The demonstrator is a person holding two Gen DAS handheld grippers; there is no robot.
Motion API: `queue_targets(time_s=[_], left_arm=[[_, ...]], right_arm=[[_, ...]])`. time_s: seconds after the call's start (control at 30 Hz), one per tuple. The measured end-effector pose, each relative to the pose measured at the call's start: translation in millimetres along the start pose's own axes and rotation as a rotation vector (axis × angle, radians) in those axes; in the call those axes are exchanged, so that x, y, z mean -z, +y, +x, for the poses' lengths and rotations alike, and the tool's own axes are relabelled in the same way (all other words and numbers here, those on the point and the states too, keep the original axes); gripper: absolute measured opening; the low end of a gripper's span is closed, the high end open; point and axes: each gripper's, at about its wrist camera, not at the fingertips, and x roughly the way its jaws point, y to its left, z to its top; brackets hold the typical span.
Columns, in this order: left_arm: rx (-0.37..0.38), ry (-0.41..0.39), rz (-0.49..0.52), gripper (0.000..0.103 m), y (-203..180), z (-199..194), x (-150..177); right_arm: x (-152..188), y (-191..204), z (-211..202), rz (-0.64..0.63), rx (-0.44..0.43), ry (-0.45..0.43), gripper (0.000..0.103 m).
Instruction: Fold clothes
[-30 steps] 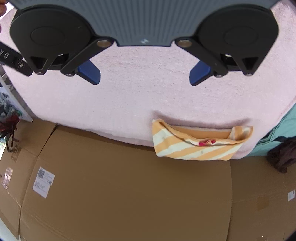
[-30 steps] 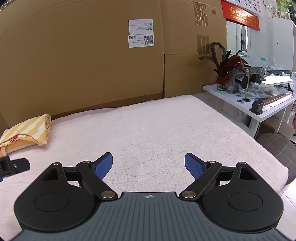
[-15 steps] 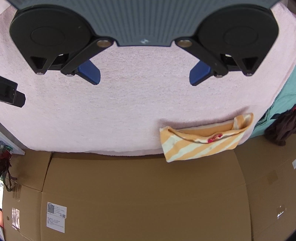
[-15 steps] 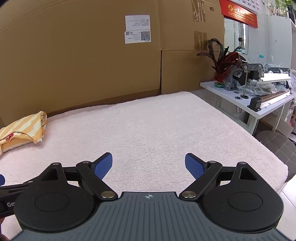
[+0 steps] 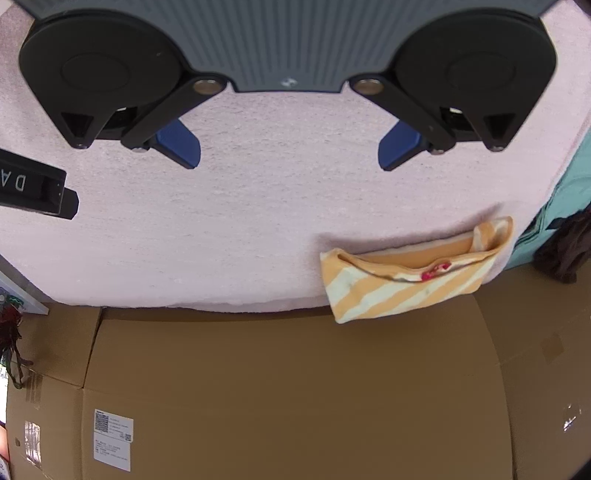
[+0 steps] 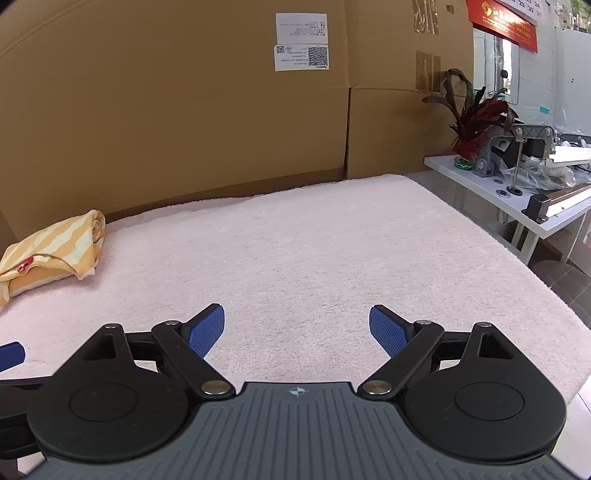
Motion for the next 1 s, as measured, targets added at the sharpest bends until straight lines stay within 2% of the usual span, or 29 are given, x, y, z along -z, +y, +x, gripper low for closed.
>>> queue_targets(time_s=[0.33,1.0], left_arm=[[-0.04,0.02,-0.061,0.102,27.4,7.1,4.2],[-0.061,0.029,-0.124,0.102,43.1,6.7,5.2]], right_arm=[[1.0,26.0,5.2,-0.041,-0.039,0.026,0.088],[1.8,49.3,0.5,-0.083,-0.05,0.018,0.088]])
